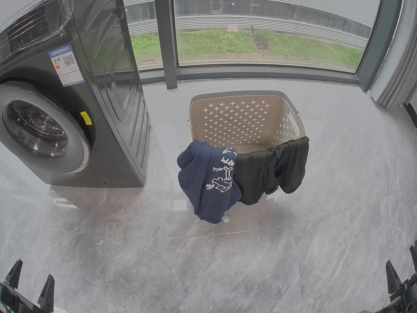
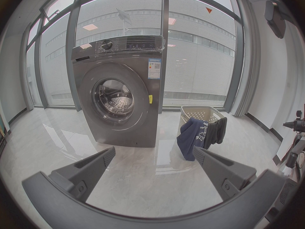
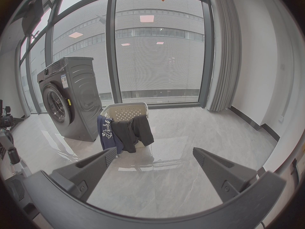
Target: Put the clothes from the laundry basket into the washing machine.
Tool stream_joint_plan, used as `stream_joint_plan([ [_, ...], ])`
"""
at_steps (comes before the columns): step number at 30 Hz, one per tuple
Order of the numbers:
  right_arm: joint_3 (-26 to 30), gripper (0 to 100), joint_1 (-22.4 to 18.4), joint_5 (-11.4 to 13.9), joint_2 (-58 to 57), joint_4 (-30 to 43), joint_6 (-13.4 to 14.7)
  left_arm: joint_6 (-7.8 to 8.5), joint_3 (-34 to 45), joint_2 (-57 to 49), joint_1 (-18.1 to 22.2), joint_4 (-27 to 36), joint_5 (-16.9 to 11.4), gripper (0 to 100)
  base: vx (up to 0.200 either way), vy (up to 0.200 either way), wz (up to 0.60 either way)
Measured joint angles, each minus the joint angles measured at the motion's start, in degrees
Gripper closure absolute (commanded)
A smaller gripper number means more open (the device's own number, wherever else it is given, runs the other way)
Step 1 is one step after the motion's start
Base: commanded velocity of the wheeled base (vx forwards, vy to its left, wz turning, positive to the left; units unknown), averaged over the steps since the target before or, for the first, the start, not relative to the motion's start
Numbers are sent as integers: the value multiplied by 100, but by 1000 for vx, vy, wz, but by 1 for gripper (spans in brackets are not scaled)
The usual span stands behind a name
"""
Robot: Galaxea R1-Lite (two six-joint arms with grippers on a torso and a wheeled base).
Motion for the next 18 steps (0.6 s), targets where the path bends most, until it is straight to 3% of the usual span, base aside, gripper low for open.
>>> stream_joint_plan([
  [13, 0, 0, 4, 0, 0, -2, 0, -9, 0, 2, 10, -2, 4, 0, 0, -200, 0],
  [18, 0, 0, 4, 0, 0, 0, 0, -9, 0, 0, 5, -2, 6, 0, 0, 0, 0],
])
